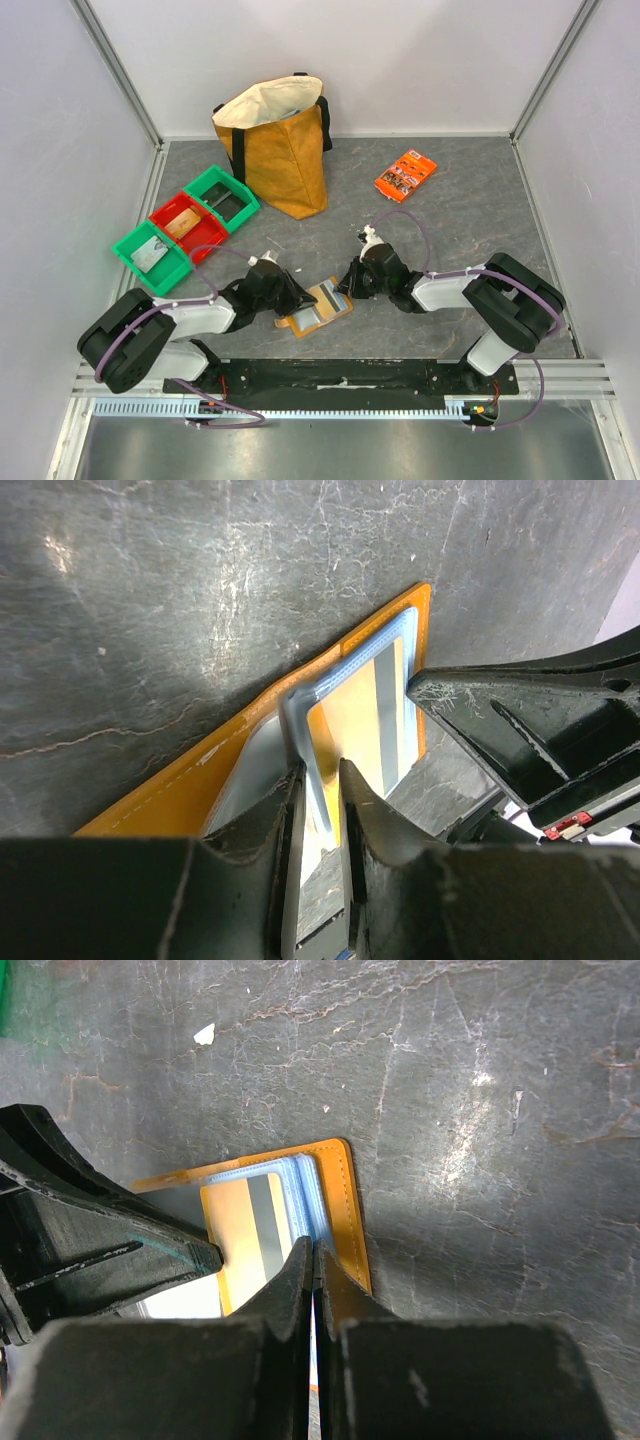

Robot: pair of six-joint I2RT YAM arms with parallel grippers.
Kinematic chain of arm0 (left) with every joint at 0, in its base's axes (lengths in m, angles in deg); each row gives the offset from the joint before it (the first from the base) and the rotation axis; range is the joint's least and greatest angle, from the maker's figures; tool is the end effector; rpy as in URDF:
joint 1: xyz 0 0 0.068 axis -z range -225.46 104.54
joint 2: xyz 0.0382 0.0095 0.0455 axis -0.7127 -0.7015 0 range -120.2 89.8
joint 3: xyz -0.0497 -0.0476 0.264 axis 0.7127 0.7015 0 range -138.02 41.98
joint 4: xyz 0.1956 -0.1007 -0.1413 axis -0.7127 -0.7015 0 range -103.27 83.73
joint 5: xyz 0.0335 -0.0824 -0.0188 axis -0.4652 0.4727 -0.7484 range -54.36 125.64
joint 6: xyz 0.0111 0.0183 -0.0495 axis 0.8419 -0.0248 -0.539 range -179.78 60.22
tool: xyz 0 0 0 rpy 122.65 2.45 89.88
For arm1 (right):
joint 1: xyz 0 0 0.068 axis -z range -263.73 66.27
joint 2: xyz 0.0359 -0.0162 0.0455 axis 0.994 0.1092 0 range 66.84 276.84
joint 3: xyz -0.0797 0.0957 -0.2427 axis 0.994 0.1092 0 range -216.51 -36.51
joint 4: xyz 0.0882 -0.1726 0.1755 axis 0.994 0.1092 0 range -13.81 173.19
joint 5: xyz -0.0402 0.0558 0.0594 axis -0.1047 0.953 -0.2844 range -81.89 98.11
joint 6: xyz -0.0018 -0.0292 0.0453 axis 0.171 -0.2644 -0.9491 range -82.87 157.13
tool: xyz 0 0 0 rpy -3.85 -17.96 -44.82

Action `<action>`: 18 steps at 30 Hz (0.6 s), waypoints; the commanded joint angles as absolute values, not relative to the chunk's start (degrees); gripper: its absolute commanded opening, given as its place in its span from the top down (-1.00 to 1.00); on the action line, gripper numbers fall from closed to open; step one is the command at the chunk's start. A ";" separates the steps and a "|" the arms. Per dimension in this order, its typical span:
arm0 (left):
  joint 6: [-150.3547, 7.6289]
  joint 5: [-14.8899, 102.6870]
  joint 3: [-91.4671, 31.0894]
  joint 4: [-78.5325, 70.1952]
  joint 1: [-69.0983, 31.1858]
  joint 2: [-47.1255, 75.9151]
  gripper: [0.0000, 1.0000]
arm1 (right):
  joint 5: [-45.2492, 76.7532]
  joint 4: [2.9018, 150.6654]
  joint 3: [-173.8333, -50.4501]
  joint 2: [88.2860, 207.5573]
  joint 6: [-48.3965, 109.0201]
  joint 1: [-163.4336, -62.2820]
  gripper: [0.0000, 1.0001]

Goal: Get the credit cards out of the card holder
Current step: Remove the credit card from the card holder.

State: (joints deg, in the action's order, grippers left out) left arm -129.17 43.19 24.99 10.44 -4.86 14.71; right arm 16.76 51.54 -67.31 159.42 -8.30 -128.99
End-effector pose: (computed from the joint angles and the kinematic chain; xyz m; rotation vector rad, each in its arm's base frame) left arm 0.1597 -0.1431 0.1200 -0.5627 2.4992 -1.0442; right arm 0.1986 0.2082 0.1238 -0.0873 2.4137 0.9820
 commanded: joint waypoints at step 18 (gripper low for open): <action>-118.58 46.97 15.61 9.28 -4.85 10.79 0.70 | 18.13 57.65 -65.77 162.38 -6.82 -129.61 1.00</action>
